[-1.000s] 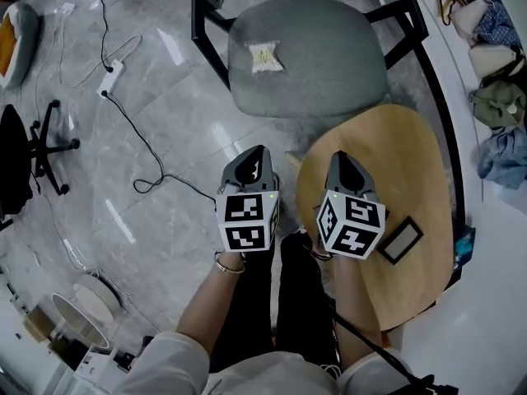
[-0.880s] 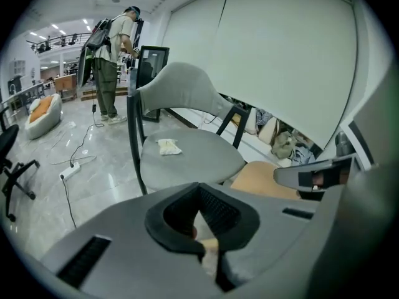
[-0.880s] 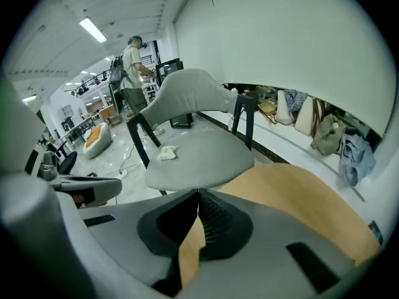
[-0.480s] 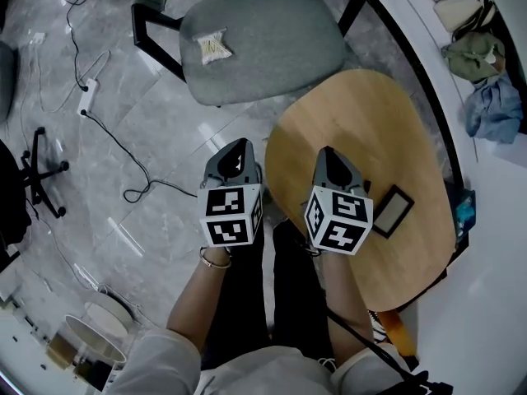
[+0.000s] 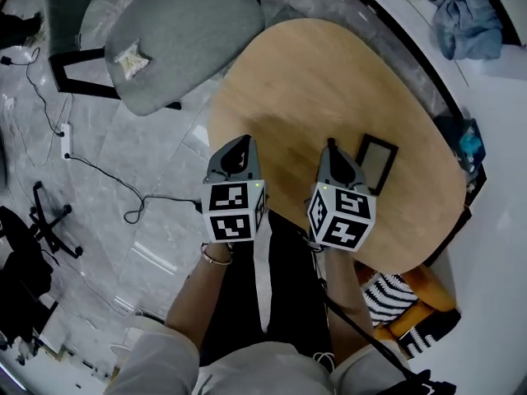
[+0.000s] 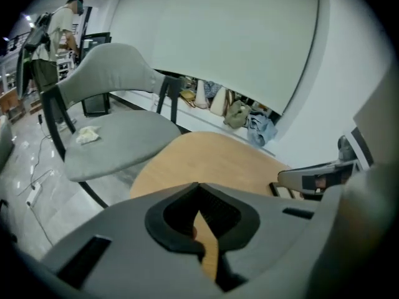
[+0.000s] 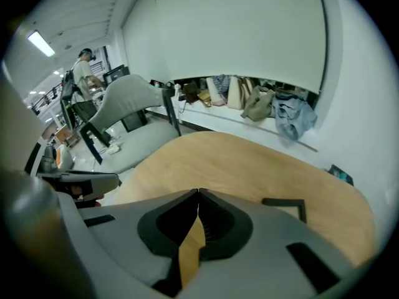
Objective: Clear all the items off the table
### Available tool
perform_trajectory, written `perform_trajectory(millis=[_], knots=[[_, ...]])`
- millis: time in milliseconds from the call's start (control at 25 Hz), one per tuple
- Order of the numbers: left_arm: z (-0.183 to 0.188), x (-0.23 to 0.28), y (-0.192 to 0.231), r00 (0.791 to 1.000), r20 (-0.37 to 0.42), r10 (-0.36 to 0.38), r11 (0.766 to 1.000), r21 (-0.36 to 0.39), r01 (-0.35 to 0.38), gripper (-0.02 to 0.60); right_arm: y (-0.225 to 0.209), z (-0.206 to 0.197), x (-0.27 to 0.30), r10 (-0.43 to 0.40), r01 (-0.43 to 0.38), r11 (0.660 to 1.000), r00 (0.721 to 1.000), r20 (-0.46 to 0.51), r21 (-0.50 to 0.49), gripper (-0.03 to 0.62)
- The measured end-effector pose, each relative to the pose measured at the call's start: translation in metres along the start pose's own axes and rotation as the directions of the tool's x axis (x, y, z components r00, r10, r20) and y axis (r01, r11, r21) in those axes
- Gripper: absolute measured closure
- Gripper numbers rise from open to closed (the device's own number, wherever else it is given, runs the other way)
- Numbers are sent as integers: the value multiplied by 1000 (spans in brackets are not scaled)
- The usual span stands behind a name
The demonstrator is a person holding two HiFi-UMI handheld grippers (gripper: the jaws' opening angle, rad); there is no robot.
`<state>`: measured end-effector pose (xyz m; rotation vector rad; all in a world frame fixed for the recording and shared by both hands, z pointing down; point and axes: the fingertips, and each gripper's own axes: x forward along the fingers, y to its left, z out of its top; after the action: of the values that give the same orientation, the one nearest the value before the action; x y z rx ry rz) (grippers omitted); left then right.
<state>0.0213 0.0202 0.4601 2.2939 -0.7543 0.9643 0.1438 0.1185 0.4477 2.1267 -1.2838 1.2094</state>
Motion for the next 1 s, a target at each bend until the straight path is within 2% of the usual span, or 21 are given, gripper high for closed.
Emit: perform_trajectory(millis=[160,280,400,520,600,720,840,880,960,1000], knots=[[-14,20,-60,994,-61,-93,991,91,98,578,-54,-32,-18,-76,77,991,997,-13,107,568],[-23,30,-101,989,-85,-122,983,124,132,578,-89,-48,-28,-95,97,984,995,-19,149,568],[-32,32,-124,984,-115,-138,975,161,155,578,-106,-61,-34,-102,104,976,995,-21,189,568],[-38,33,-132,981,-137,-139,968,191,164,578,-106,-69,-33,-79,81,976,997,-22,201,568],[-42,34,-133,980,-149,-135,965,203,164,578,-99,-72,-30,-32,36,979,999,-20,200,568],[-51,34,-130,978,-167,-125,967,199,158,578,-88,-80,-23,37,-29,981,999,-36,192,565],[-60,36,-123,977,-181,-111,971,188,146,578,-82,-90,-16,67,-56,984,996,-64,167,562],[-62,37,-121,977,-182,-107,972,186,141,578,-81,-94,-14,75,-63,985,995,-71,158,550],[-65,38,-116,978,-181,-99,975,181,133,578,-78,-99,-10,88,-75,987,992,-87,144,482],[-65,39,-113,979,-180,-96,976,178,128,578,-78,-101,-9,89,-76,987,992,-92,139,480]])
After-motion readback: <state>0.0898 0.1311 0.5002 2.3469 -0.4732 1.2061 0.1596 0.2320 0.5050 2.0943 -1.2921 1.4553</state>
